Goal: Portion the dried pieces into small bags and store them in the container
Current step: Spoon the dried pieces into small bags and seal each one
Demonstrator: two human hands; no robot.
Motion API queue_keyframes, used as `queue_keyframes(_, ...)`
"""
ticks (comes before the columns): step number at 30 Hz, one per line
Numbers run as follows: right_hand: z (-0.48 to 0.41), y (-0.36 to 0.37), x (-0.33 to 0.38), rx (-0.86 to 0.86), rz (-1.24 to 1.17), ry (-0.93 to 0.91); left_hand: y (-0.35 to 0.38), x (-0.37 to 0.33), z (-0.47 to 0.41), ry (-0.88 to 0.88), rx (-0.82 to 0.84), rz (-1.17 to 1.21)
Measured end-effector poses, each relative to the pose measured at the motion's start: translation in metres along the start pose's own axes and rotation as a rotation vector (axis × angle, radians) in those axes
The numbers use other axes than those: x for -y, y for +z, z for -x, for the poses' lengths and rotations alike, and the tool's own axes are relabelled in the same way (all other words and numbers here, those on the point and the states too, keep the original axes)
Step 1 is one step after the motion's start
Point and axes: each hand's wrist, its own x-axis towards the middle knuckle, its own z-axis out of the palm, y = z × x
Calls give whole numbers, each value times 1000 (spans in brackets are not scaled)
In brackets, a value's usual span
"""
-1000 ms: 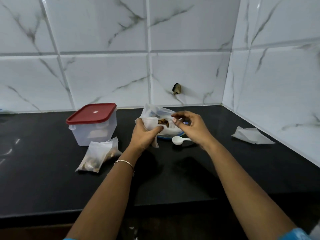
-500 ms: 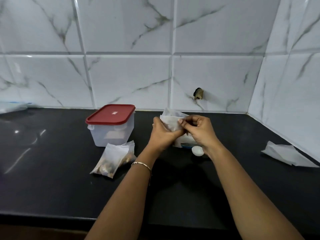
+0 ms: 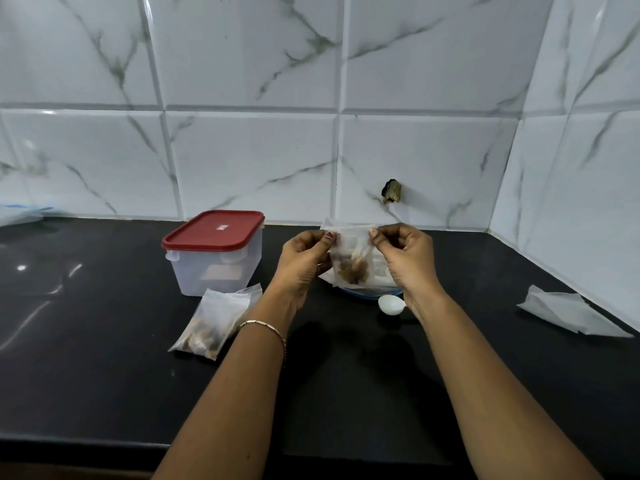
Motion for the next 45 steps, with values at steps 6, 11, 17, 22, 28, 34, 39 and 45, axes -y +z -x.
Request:
queue_keyframes(6,1,1,2,-4,91,-97,0,-5,-3,161,-144,-50)
queue_keyframes(11,2,3,2,-35,193,-153,7,-4,-2,196,-144,-67)
queue_keyframes(17,10,6,10,69,10,-46,6,-4,-2,164,-110,-31)
queue_keyframes(22,10,7,9,53,-2,-10,7,-3,0,168,-70,-20)
queue_keyframes(28,7,9,3,64,55,-17,7,-1,1,137,-25,-49)
queue_keyframes(34,7,9,2,107,16,-4,9,-3,3,167,-39,-17)
queue_keyframes(39,9,13,3,97,-20,14,10,-2,5,142,3,-63)
queue_keyframes(45,11,16,3,88,-15,-2,12,-1,5,137,4,-68)
